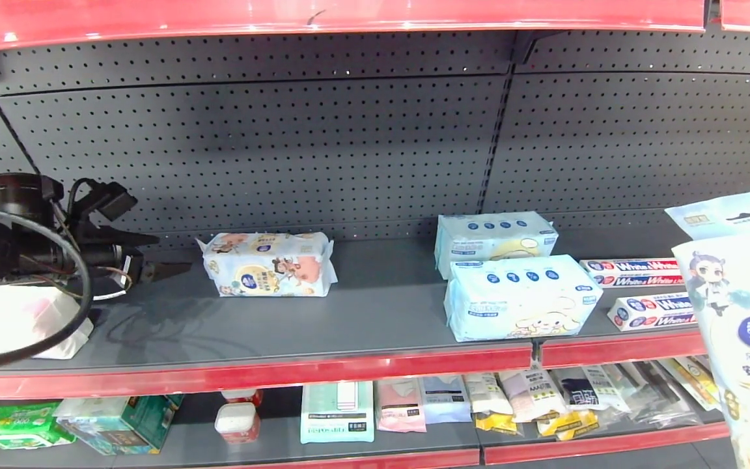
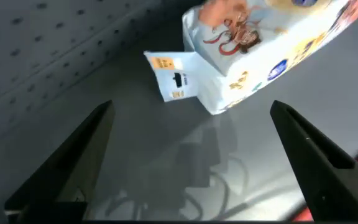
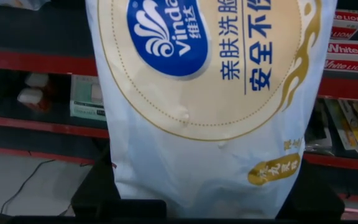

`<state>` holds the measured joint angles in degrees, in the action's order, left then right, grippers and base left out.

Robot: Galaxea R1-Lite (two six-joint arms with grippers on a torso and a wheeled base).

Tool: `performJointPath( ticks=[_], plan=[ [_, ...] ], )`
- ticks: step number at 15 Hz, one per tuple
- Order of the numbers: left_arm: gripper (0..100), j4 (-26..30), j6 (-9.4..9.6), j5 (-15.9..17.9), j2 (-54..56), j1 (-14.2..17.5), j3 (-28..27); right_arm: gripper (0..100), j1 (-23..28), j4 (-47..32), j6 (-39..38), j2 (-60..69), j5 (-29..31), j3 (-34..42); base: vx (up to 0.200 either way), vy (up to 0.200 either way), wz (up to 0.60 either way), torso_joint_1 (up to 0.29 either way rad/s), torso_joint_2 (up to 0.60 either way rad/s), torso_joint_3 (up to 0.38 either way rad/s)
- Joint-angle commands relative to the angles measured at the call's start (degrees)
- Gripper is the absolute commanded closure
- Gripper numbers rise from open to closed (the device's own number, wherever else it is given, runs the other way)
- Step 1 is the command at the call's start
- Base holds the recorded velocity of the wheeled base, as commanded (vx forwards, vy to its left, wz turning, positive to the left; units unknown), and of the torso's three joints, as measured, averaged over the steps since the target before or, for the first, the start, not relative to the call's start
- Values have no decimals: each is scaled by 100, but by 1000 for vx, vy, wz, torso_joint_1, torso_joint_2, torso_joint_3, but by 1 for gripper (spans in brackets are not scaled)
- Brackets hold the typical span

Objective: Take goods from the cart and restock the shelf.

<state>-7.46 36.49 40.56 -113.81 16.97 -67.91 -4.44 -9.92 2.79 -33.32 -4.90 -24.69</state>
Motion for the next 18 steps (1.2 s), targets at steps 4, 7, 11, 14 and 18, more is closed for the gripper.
performJointPath(
  ticks=[4, 7, 11, 14, 18],
  plan=[
    [0, 869, 271, 348, -660, -89, -1084, 100, -5, 8, 134, -158, 68, -1, 0, 0, 0, 0, 0, 0],
    [0, 904, 271, 365, -695, -62, -1189, 100, 4, 8, 160, -87, 156, 52, 0, 0, 0, 0, 0, 0],
    [0, 922, 324, 532, -836, -159, -1233, 100, 4, -10, 160, -122, 235, 34, 0, 0, 0, 0, 0, 0],
    [0, 931, 711, 866, -1187, -124, -1374, 100, 4, 8, 222, -245, 314, 8, 0, 0, 0, 0, 0, 0],
    [0, 1168, 711, 1086, -1433, -150, -1883, 100, 4, 17, 310, -333, 367, -1, 0, 0, 0, 0, 0, 0]
  ],
)
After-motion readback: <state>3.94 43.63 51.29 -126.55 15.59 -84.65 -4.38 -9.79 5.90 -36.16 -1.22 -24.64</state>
